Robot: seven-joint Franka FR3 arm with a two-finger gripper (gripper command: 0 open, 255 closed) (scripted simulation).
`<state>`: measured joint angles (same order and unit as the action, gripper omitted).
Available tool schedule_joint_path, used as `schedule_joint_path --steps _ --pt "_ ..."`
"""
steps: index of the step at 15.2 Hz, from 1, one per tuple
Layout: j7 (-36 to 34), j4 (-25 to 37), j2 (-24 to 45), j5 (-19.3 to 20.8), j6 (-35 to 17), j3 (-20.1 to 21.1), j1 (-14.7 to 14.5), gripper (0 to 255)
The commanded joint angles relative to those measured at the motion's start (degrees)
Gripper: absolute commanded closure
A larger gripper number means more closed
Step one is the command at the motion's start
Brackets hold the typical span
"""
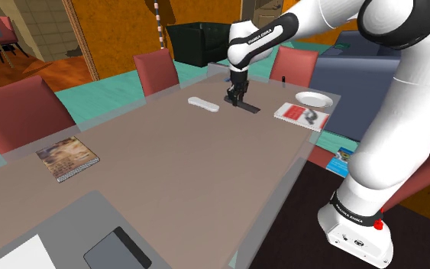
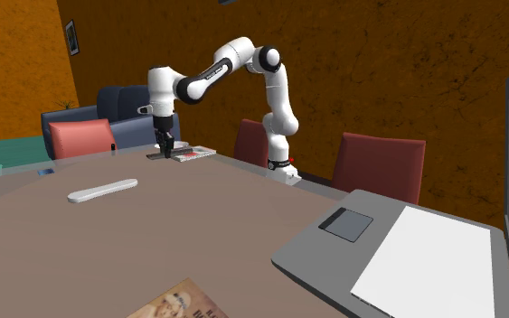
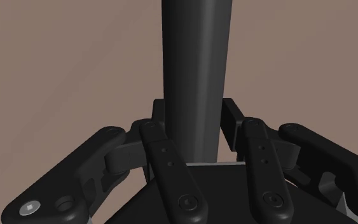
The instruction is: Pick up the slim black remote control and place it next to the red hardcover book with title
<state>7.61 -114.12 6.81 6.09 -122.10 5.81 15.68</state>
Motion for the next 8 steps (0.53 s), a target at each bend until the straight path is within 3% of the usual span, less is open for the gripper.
schedule_joint_path --steps 1,8 --pt "3.1 1.0 0.8 -0.2 -0.1 -1.3 1.6 255" --pt "11.9 8.4 6.3 -1.0 1.1 -4.7 6.5 255"
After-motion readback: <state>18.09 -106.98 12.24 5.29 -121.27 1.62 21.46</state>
